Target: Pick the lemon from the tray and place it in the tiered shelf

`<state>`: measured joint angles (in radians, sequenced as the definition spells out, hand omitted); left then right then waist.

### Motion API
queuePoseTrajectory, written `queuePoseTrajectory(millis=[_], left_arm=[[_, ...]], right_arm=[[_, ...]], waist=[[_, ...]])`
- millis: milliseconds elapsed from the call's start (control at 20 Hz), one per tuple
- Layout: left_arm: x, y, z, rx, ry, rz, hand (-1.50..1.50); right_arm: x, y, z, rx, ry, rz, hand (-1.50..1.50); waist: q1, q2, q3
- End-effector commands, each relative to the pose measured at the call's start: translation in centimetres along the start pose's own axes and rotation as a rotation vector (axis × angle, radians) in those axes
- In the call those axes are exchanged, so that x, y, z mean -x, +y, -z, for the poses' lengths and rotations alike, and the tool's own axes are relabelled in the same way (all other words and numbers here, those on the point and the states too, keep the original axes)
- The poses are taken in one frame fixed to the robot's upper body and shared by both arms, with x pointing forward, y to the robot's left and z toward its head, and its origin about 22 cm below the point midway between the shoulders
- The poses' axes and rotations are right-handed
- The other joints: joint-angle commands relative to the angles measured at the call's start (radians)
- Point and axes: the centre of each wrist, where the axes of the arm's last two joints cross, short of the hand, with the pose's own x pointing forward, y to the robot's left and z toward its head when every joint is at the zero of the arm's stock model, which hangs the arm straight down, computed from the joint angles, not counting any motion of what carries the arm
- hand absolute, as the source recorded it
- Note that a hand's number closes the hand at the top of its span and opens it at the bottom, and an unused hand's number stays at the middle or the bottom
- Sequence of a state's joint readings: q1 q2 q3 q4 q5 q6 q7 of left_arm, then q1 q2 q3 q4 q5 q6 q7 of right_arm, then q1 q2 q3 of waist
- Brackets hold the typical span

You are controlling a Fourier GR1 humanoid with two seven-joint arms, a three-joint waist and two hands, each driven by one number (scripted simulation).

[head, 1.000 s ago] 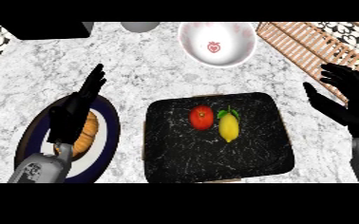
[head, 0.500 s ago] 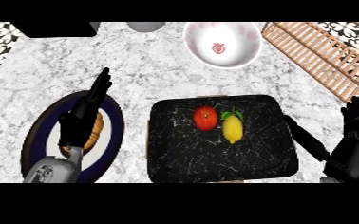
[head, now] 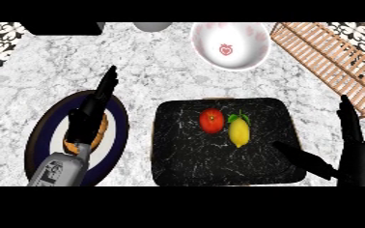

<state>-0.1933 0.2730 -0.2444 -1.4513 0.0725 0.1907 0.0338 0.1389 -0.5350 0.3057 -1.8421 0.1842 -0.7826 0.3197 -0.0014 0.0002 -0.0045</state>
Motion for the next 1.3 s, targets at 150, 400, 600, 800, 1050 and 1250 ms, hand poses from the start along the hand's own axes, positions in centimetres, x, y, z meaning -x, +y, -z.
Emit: queuePoseTrajectory(millis=[150,400,600,800,1050,1250], left_arm=[[-0.2,0.9,-0.2,0.016,0.001,0.012,0.0],[0.0,-0.9,0.0,0.032,-0.028,-0.003,0.0],[-0.7,-1.6,0.3,0.05,-0.009,0.006,0.0],[0.3,0.5,0.3,0.035,0.0,0.0,0.0],[1.3,0.7,0.1,0.013,0.005,-0.002,0.0],[0.8,0.4,0.5,0.014,-0.003,0.006,0.0]], right_arm=[[-5.3,-1.3,0.1,-0.172,0.103,-0.257,-1.5],[-8.0,-0.5,0.8,-0.301,0.205,-0.521,-1.5],[-11.5,0.8,0.0,-0.324,0.252,-0.635,-1.5],[-14.0,2.5,-0.6,-0.333,0.254,-0.647,-1.5],[-14.2,5.8,-1.0,-0.335,0.261,-0.622,-1.5],[-15.7,6.5,-0.6,-0.323,0.237,-0.642,-1.5]], waist=[[0.01,-0.004,-0.002],[0.03,0.002,-0.003],[0.032,-0.001,-0.001],[0.022,-0.001,0.001],[0.013,0.0,0.002],[0.007,-0.002,0.002]])
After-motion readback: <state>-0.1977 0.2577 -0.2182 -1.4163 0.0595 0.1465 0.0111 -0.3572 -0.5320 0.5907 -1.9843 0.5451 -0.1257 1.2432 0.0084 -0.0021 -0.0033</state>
